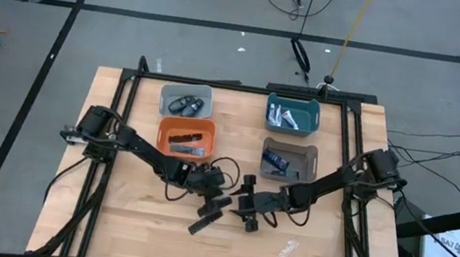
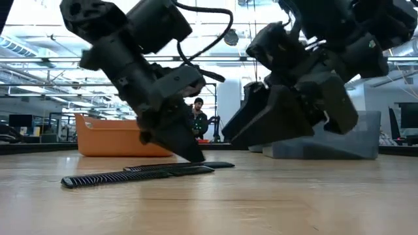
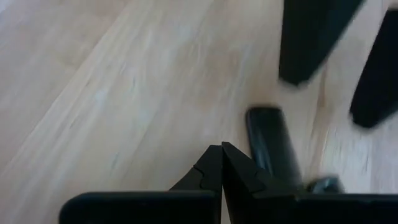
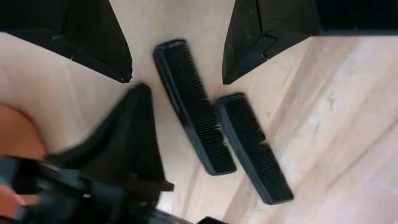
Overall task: Pick & Place Travel size toiletries
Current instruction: Put the black comb into the orange bin
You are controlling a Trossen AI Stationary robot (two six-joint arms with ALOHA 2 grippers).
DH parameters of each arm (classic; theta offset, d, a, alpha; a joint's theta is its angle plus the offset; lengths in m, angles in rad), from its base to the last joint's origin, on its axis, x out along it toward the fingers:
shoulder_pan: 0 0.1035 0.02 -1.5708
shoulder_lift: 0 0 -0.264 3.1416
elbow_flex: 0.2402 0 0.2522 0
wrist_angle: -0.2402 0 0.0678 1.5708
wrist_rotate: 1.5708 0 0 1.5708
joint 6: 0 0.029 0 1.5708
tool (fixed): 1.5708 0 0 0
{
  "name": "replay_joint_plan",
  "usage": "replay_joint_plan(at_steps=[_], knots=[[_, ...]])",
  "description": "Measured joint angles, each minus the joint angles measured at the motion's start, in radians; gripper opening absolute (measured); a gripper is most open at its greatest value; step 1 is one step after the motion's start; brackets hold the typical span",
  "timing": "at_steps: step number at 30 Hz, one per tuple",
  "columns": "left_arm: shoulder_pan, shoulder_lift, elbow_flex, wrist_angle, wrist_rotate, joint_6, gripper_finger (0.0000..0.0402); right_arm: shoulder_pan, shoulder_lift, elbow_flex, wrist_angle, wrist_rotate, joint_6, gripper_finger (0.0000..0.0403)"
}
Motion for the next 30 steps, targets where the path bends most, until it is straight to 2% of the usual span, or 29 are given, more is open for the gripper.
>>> replay_joint_plan(at_steps=[3,7,13,19,25,30], knots=[[0.015,0.015,0.000,0.048,0.043,0.023,0.0006,-0.002,0.040,0.000,0.026,0.000,0.006,0.0238],[0.019,0.005,-0.001,0.048,0.048,0.068,0.0003,-0.009,0.079,0.022,0.055,-0.005,0.041,0.0238],[0.018,-0.003,-0.003,0.070,0.034,0.117,0.0010,-0.014,0.072,0.027,0.048,-0.023,0.026,0.0238],[0.018,-0.002,-0.002,0.076,0.034,0.118,0.0002,-0.014,0.066,0.027,0.045,-0.023,0.026,0.0238],[0.018,-0.002,-0.002,0.077,0.033,0.118,0.0013,-0.014,0.065,0.027,0.045,-0.023,0.043,0.0238],[0.018,-0.002,-0.002,0.078,0.033,0.117,0.0003,-0.014,0.065,0.027,0.046,-0.023,0.045,0.0238]])
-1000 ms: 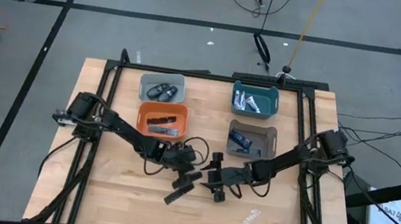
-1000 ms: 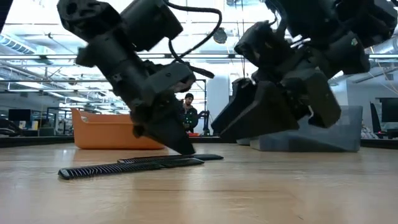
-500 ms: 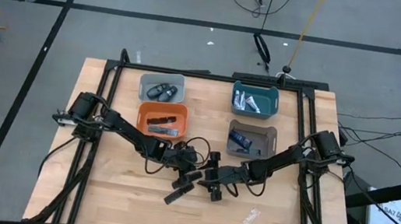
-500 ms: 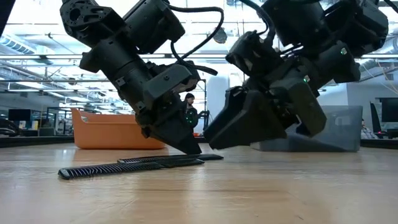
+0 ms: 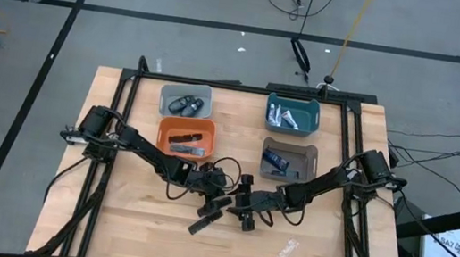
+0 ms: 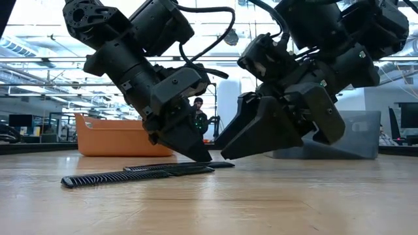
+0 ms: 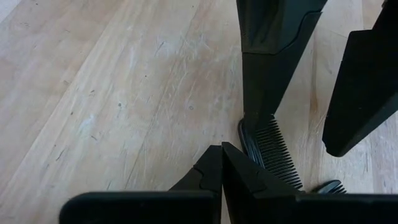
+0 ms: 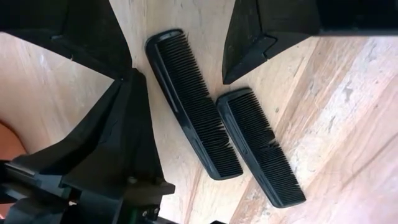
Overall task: Pick & Place Travel size toiletries
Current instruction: Put the black comb into the orange bin
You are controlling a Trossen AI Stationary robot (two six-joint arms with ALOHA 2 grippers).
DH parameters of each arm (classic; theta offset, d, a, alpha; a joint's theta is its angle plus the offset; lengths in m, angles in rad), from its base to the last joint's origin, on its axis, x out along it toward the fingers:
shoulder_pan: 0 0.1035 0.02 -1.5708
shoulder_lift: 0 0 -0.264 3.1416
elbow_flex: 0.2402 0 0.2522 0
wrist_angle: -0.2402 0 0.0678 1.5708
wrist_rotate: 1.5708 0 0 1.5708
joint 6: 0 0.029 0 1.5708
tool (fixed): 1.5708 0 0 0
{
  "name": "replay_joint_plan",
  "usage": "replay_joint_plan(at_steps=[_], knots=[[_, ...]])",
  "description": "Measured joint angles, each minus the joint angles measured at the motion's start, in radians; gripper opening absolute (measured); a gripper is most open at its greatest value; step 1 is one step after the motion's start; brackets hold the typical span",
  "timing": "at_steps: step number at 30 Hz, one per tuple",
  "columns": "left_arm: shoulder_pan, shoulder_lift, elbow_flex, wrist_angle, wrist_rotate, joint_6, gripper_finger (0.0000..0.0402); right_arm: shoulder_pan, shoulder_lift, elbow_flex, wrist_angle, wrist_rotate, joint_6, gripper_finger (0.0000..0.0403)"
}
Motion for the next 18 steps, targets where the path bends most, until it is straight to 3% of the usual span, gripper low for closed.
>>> replay_joint_plan(at_steps=[18], knots=[[-0.002,0.000,0.000,0.001,0.000,0.013,0.0013,0.000,0.000,0.000,0.001,0.000,0.016,0.0238]])
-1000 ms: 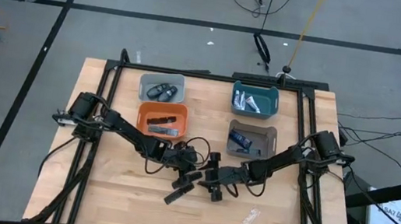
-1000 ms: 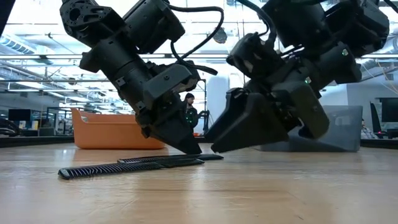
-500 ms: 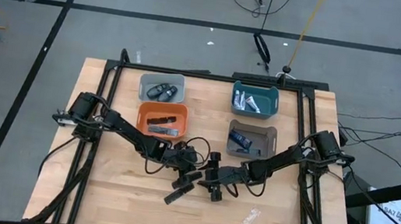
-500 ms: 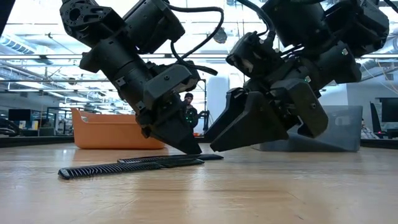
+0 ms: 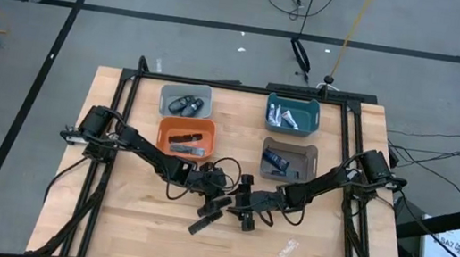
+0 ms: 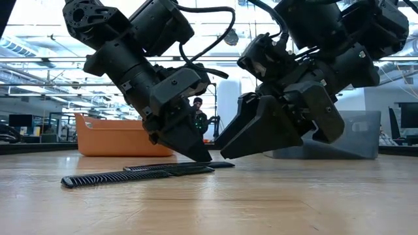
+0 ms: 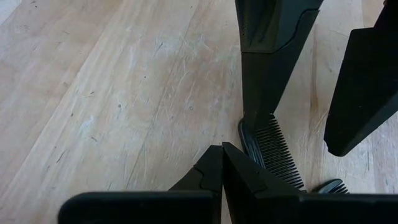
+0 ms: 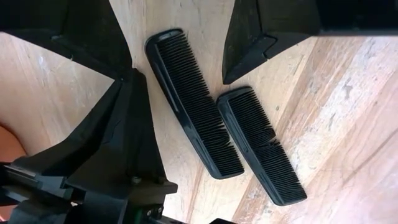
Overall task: Pick & Place Travel size toiletries
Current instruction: Put the black comb into the orange bin
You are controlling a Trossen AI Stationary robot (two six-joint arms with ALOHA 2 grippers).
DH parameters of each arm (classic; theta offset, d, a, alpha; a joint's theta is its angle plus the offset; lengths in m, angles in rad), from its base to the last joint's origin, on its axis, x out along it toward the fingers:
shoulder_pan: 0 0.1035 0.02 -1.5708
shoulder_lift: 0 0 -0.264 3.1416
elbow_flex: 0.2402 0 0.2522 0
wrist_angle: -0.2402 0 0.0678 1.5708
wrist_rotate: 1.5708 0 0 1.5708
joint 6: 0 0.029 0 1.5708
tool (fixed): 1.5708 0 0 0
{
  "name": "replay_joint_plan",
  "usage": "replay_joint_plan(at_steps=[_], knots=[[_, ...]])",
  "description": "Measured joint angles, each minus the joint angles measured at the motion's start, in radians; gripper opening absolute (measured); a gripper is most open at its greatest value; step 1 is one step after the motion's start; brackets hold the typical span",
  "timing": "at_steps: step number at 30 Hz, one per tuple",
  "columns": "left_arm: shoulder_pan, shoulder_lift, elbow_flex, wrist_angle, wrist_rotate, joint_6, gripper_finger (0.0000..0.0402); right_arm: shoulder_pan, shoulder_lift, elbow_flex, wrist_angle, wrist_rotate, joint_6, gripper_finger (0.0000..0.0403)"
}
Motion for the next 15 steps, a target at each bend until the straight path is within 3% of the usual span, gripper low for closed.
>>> replay_joint_plan(at_steps=[15], knots=[[0.000,0.000,0.001,-0.005,0.005,0.010,0.0003,0.000,-0.007,0.000,0.024,0.000,-0.016,0.0238]])
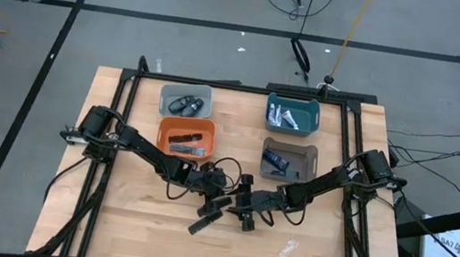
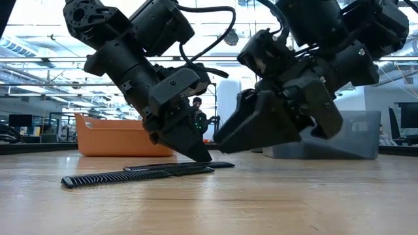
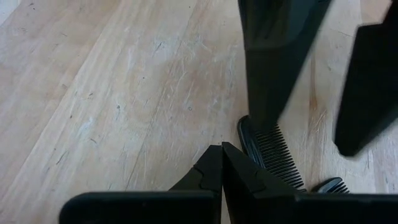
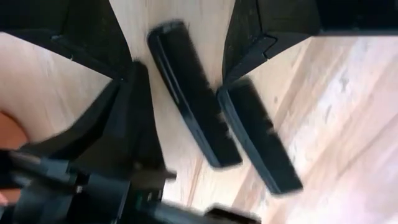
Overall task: Pick & Place Travel size toiletries
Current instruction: Put the black comb into the orange bin
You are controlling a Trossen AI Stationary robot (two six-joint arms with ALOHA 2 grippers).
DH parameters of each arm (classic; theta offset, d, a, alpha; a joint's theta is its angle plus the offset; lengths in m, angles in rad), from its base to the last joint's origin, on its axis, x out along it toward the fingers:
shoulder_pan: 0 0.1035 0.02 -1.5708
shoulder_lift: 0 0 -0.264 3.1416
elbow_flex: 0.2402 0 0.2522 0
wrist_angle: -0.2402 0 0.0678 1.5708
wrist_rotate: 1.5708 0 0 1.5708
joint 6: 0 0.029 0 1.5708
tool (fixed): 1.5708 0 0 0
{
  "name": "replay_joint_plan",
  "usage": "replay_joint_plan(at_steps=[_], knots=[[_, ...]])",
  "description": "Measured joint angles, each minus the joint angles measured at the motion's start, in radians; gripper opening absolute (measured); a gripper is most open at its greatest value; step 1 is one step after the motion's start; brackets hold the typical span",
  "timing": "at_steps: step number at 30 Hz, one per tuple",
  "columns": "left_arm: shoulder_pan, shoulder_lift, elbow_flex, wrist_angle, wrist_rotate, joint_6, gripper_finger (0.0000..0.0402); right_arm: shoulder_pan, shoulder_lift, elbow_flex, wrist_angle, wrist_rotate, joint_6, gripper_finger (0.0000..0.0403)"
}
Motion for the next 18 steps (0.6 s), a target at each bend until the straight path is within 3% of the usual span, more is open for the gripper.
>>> replay_joint_plan(at_steps=[6,18], knots=[[0.000,-0.001,0.001,-0.017,0.010,0.005,0.0013,0.000,-0.040,-0.001,-0.093,0.001,0.000,0.0238],[0.000,-0.001,0.000,-0.003,0.011,-0.003,0.0012,-0.002,-0.042,-0.001,-0.063,0.000,0.022,0.0238]])
